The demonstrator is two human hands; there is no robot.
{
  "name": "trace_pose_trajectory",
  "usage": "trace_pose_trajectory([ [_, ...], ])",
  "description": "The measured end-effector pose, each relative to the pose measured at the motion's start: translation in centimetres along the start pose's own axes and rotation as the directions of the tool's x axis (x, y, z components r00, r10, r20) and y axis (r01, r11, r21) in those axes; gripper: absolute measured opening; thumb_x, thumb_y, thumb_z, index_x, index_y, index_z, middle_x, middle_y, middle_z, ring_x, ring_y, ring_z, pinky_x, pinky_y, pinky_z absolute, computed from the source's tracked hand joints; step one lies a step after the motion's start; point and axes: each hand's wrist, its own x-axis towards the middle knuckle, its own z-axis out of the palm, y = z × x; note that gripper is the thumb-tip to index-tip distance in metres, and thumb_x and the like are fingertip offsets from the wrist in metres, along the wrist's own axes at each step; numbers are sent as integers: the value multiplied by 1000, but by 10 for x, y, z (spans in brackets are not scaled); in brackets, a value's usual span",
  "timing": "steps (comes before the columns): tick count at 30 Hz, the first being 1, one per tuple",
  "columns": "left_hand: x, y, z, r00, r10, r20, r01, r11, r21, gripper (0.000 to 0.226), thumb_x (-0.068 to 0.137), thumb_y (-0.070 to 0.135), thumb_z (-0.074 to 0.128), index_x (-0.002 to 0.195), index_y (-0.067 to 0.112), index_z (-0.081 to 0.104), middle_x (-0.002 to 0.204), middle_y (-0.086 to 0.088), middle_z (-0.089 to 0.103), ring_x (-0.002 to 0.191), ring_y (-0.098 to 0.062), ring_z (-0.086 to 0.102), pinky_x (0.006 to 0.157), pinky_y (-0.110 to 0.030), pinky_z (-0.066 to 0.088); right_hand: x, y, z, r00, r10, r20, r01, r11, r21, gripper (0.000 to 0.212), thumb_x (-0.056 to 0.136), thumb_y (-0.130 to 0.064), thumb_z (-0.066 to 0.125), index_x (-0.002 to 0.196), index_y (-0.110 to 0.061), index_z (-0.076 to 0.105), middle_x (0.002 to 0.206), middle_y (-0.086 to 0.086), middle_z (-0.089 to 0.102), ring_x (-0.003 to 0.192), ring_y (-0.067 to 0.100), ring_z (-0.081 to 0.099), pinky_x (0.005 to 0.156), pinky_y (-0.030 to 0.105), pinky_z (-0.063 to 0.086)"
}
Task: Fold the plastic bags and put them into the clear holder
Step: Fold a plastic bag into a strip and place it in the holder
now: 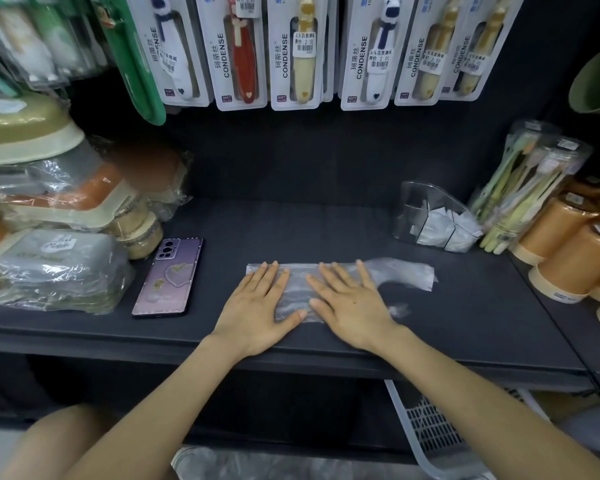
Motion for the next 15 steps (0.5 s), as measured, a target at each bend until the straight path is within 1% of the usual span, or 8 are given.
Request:
trace_pose_trajectory([
  [1, 0, 0, 0, 1000, -2, -3, 2, 1000, 0, 124, 51, 88, -28, 154, 23, -4, 161, 0, -11, 147, -11, -14, 118, -28, -12, -5, 9, 3, 997, 59, 41, -60, 998, 8, 100, 72, -67, -32, 153, -29, 13, 161, 1, 9, 149, 20, 5, 116, 50, -15],
  [3, -1, 0, 0, 1000, -7, -1, 7, 1000, 4, 123, 52, 88, -28, 154, 25, -2, 161, 1, -10, 147, -11, -14, 119, -29, -10, -15, 33, 6, 989, 143, 44, -142, 990, -25, 110, 59, -68, -43, 153, -32, 3, 161, -4, 1, 149, 17, -3, 116, 51, -15],
  [7, 0, 0, 1, 1000, -9, 3, 9, 1000, 14, 121, 52, 89, -27, 154, 27, -4, 161, 1, -13, 147, -12, -16, 120, -31, -8, -39, 77, 1, 943, 317, 100, -313, 948, -57, 117, 52, -72, -45, 153, -31, -3, 162, -6, -2, 148, 14, -6, 116, 50, -14],
  [9, 1, -1, 1, 1000, -22, 6, 22, 1000, 16, 119, 53, 89, -25, 154, 29, -4, 160, -2, -16, 146, -14, -18, 120, -32, -8, -43, 76, -6, 930, 356, 89, -353, 934, -50, 111, 59, -72, -38, 153, -28, 0, 162, -1, 2, 149, 17, -4, 116, 50, -14],
  [10, 1, -1, 2, 1000, -27, 7, 27, 999, 19, 118, 54, 90, -24, 154, 29, -4, 160, -3, -16, 146, -15, -19, 120, -32, -8, -40, 68, -9, 937, 346, 44, -344, 938, -42, 109, 62, -71, -37, 154, -27, 2, 162, 1, 5, 149, 18, -2, 116, 50, -15],
  [12, 1, -1, 1, 999, -32, 9, 32, 999, 28, 117, 54, 89, -23, 153, 30, -4, 160, -4, -15, 146, -15, -19, 120, -33, -9, -30, 39, -14, 963, 265, -54, -266, 964, -27, 110, 64, -68, -41, 154, -25, 6, 161, 3, 10, 149, 20, 2, 115, 48, -16],
  [13, 1, -1, 1, 999, -36, 10, 35, 999, 30, 117, 54, 89, -24, 153, 31, -5, 160, -5, -15, 146, -15, -19, 120, -33, -9, -23, 23, -14, 974, 214, -76, -215, 977, -11, 107, 66, -67, -39, 154, -25, 7, 161, 4, 10, 149, 20, 3, 114, 47, -17],
  [15, 0, 0, 0, 999, -46, 14, 46, 999, 30, 118, 52, 90, -25, 153, 32, -5, 160, -6, -15, 146, -16, -19, 120, -34, -10, -6, -4, -10, 990, 125, -60, -125, 992, 6, 97, 74, -67, -30, 154, -26, 7, 161, 5, 7, 149, 21, 0, 115, 48, -17],
])
